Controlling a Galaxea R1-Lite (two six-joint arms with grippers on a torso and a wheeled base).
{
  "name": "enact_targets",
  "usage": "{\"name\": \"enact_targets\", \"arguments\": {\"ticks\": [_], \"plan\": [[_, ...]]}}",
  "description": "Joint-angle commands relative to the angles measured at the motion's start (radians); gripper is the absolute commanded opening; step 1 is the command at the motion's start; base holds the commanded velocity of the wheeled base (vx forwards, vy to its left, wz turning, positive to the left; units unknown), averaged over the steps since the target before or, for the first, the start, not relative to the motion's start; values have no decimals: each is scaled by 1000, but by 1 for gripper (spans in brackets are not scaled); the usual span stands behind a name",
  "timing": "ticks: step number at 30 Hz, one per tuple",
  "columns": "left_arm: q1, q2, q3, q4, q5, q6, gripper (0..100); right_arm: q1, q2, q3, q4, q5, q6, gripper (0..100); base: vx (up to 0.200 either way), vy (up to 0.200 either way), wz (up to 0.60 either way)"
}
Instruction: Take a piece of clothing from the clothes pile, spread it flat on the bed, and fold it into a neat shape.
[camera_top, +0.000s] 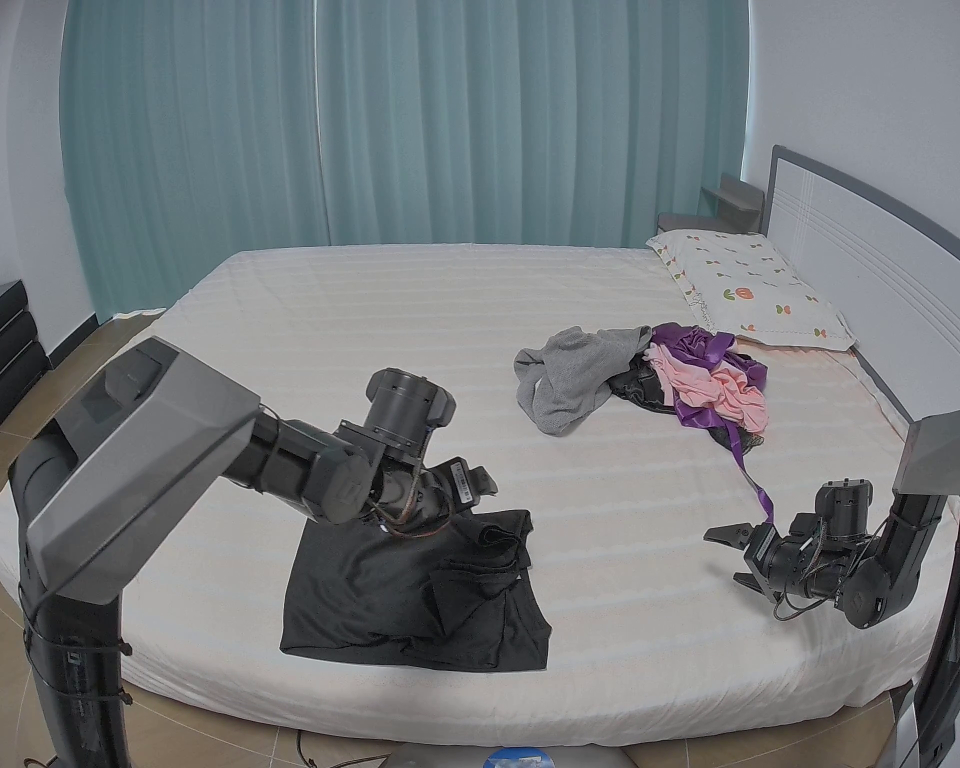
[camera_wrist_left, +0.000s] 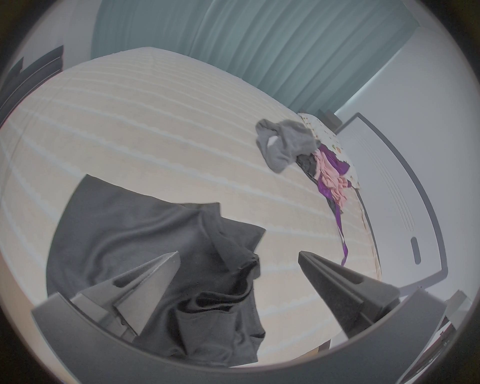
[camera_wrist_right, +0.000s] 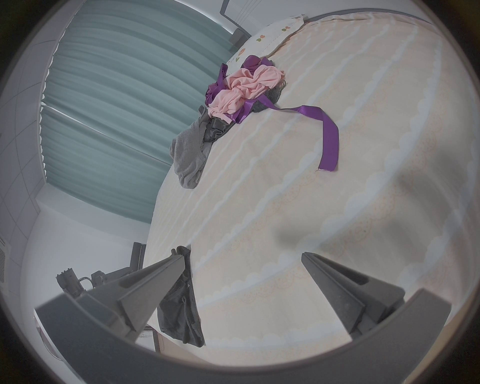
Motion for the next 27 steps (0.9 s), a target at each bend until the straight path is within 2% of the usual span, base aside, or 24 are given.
{"name": "enact_targets", "arguments": {"ticks": [1,5,11,15,17,21,27], "plan": [[74,-98,94,-3,-13,-15,100,3,-2,5,0,2,2,100,0,0,0],[126,-143,163,-10,-56,-106,100,23,-5,16,0,0,2,100,0,0,0],[249,-186,278,-13,-247,-136,100,37,-2,19,0,-1,2,100,0,0,0],[268,-178,329,-55,-280,-193,100,37,-4,22,0,-1,2,100,0,0,0],[276,-178,350,-78,-292,-215,100,37,-4,22,0,-1,2,100,0,200,0],[319,-176,441,-193,-422,-270,100,37,-5,22,0,-3,2,100,0,200,0],[347,-173,462,-225,-447,-271,100,55,-4,24,0,-4,0,100,0,200,0]]}}
